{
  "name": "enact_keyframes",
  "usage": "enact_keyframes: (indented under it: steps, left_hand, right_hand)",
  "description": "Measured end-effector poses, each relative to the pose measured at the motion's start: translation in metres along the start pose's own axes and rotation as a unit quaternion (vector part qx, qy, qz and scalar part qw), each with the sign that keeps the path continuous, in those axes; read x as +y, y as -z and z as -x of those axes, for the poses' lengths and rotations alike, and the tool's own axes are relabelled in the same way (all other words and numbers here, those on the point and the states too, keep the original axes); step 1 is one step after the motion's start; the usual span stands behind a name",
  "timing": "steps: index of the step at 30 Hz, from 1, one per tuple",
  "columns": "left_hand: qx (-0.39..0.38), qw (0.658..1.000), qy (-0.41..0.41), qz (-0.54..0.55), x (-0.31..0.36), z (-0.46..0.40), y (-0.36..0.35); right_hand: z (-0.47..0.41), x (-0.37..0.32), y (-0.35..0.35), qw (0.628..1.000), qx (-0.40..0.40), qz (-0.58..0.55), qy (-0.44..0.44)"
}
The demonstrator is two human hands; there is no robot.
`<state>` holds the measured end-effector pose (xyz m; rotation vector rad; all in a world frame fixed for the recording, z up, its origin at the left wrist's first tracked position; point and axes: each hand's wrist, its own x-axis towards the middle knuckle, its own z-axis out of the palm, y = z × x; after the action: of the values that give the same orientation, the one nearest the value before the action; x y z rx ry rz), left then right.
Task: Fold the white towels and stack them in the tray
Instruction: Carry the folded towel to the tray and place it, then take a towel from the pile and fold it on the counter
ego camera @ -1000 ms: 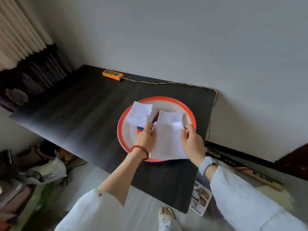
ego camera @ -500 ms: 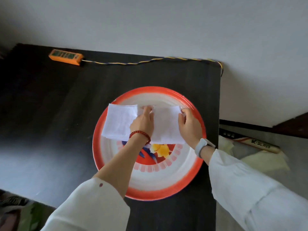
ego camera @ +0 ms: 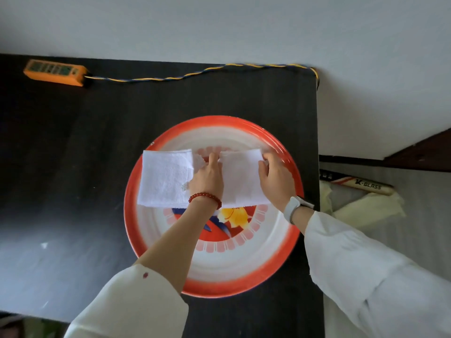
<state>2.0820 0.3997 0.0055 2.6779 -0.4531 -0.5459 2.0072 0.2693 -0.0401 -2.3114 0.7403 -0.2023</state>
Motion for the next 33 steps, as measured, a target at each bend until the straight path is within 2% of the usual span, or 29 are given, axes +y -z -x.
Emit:
enact_keyframes:
  steps: [12,14,17,19,22,25,27,30,33]
  left_hand:
    - [0.011,0.999,0.0,-0.04,-0.007,-0.005,-0.016]
    - [0.056,0.995,-0.027,-0.078,-0.008,0.001,-0.015]
    - [0.1,0.975,-0.14,-0.143,-0.011,0.011,-0.017]
    - [0.059,0.956,-0.19,-0.214,-0.013,0.015,-0.022]
    - [-0.038,0.949,-0.166,-0.265,-0.015,0.011,-0.03]
    - [-0.051,0.941,-0.161,-0.292,-0.019,0.005,-0.034]
    - [-0.066,0.943,-0.162,-0.284,-0.02,0.005,-0.035]
    - [-0.082,0.943,-0.174,-0.272,-0.017,0.007,-0.03]
    - [-0.054,0.949,-0.183,-0.25,-0.005,0.007,-0.011]
  right_hand:
    - [0.003,0.002,0.004,0.998,0.0,0.061,0.002]
    - [0.009,-0.003,0.009,0.994,0.041,0.089,0.049]
    - [0.024,-0.004,0.006,0.959,0.081,0.185,0.198]
    - [0.029,-0.001,-0.001,0.931,0.045,0.265,0.248]
    - [0.027,0.005,-0.013,0.912,-0.038,0.36,0.194]
    - [0.023,0.009,-0.019,0.917,-0.101,0.361,0.137]
    - [0.02,0.01,-0.019,0.915,-0.116,0.359,0.145]
    - [0.024,0.002,-0.008,0.933,-0.112,0.299,0.164]
    - [0.034,-0.013,0.018,0.978,-0.037,0.161,0.131]
